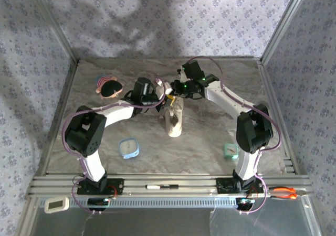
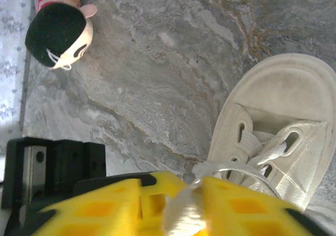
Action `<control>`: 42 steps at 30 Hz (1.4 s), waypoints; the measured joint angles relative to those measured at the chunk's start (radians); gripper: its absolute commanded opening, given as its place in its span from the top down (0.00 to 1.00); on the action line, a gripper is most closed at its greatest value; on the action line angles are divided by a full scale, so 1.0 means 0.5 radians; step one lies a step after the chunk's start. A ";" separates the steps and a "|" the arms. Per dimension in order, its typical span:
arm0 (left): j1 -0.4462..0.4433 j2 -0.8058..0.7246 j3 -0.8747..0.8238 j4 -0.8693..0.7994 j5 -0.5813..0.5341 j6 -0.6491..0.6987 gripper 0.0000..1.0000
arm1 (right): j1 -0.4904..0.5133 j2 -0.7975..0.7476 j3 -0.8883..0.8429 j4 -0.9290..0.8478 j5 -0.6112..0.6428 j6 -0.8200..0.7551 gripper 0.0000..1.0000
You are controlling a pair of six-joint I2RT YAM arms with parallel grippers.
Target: Tie the shoes
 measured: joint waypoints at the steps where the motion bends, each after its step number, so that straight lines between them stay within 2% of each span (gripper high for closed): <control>1: 0.001 0.000 0.000 0.018 0.003 -0.004 1.00 | 0.002 -0.027 -0.024 0.002 0.015 0.005 0.47; 7: 0.006 0.000 0.004 0.035 0.004 -0.067 1.00 | -0.005 -0.403 -0.333 0.050 0.145 0.004 0.46; 11: 0.021 0.002 0.017 0.004 0.006 -0.143 1.00 | 0.015 -0.761 -0.644 0.140 0.289 -0.002 0.55; 14: 0.035 0.018 0.063 -0.032 0.031 -0.202 1.00 | 0.081 -0.868 -0.825 0.164 0.405 -0.005 0.59; 22: 0.069 0.041 0.120 -0.073 0.122 -0.328 1.00 | 0.383 -0.655 -0.907 0.240 0.568 -0.018 0.58; 34: 0.094 0.050 0.121 -0.097 0.185 -0.410 1.00 | 0.401 -0.276 -0.677 0.254 0.608 -0.054 0.56; 42: 0.098 0.072 0.144 -0.114 0.195 -0.414 1.00 | 0.410 -0.193 -0.606 0.254 0.629 -0.076 0.68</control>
